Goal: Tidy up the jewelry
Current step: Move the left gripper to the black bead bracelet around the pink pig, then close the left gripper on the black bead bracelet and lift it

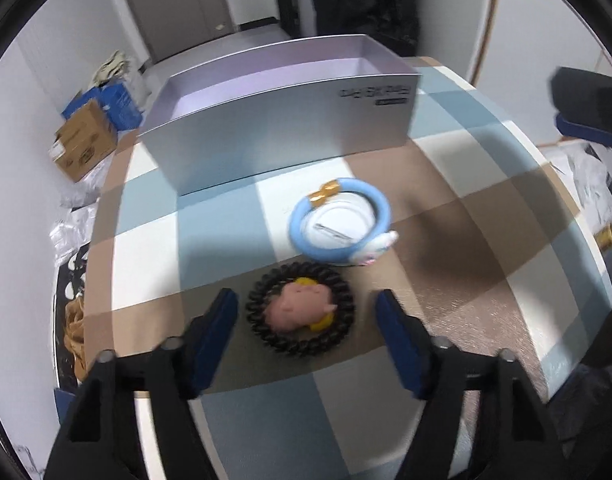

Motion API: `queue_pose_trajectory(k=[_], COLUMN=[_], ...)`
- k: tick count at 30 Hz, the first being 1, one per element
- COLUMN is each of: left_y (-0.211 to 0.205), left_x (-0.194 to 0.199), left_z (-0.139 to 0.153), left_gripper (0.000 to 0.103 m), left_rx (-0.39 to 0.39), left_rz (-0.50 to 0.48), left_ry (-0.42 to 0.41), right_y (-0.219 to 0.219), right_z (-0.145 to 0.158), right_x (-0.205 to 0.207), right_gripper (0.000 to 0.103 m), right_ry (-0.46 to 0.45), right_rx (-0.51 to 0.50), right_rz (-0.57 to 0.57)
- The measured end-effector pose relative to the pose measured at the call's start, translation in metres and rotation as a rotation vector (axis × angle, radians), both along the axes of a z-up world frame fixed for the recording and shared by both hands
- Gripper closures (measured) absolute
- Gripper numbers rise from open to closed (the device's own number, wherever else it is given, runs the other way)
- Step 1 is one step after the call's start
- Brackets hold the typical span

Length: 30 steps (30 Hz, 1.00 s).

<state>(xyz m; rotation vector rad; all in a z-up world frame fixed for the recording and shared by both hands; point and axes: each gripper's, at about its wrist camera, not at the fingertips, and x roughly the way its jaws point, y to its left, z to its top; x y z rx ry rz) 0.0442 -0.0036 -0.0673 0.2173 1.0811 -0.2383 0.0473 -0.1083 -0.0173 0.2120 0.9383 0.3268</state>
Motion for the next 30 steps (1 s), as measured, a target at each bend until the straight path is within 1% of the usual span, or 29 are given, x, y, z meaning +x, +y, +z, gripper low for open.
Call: queue_pose_trajectory(k=[2, 4, 9, 11, 13, 19, 20, 24, 27, 30], left_y=[0.001, 0.003, 0.008, 0.008, 0.012, 0.022, 0.024, 0.031, 0.032, 0.032], left_x=[-0.001, 0.002, 0.0, 0.002, 0.003, 0.008, 0.007, 0.007, 0.007, 0.008], left_z=[0.0, -0.001, 0.001, 0.003, 0.004, 0.007, 0.009, 0.017, 0.02, 0.028], left_gripper=[0.055, 0.058, 0.059, 0.061, 0.062, 0.064, 0.064, 0.064, 0.064, 0.064], left_rx=[-0.022, -0.044, -0.096, -0.122, -0.175, -0.263, -0.288, -0.333, -0.351, -0.392], left_rz=[-0.007, -0.007, 0.006, 0.011, 0.015, 0.045, 0.049, 0.063, 0.07, 0.084], left_ry=[0.014, 0.031, 0.059, 0.071, 0.104, 0.149, 0.154, 0.142, 0.132, 0.114], right_y=[-0.001, -0.003, -0.003, -0.002, -0.001, 0.001, 0.001, 0.006, 0.008, 0.011], right_z=[-0.001, -0.003, -0.003, -0.003, -0.004, -0.005, -0.006, -0.008, -0.009, -0.01], right_x=[0.001, 0.002, 0.002, 0.003, 0.003, 0.004, 0.005, 0.007, 0.008, 0.009], right_gripper=[0.0, 0.0, 0.0, 0.0, 0.0, 0.0, 0.0, 0.0, 0.0, 0.0], right_ry=[0.002, 0.012, 0.011, 0.01, 0.013, 0.018, 0.022, 0.033, 0.034, 0.037], right_rx=[-0.011, -0.004, 0.003, 0.0, 0.001, -0.002, -0.003, -0.006, -0.008, -0.011], right_rz=[-0.004, -0.01, -0.014, -0.012, -0.011, -0.01, -0.011, -0.007, -0.003, 0.001])
